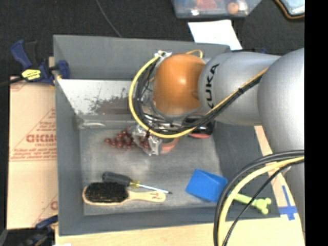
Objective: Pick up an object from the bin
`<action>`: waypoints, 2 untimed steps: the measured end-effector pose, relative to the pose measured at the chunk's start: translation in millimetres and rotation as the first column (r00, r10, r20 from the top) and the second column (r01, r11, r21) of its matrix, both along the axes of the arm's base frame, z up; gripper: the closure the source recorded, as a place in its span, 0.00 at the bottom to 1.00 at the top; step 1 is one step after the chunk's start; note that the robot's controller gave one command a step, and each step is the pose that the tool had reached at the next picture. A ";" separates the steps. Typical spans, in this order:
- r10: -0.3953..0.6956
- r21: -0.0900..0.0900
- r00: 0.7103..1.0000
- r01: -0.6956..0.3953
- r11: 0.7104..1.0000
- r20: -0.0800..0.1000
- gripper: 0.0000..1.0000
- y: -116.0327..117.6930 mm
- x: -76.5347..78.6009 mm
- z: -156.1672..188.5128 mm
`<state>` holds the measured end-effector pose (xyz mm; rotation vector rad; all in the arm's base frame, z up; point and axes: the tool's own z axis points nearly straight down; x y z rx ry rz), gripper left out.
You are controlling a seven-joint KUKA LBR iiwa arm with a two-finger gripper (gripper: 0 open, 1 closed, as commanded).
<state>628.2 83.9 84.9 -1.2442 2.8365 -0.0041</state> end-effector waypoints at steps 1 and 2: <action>-0.002 0.000 1.000 0.002 1.000 -0.001 1.00 0.1 -0.1 -0.1; -0.001 0.002 1.000 0.001 1.000 0.009 1.00 1.6 20.0 89.4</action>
Offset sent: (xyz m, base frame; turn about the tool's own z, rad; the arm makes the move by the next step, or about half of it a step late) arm 0.0175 0.0021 0.0864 -0.0051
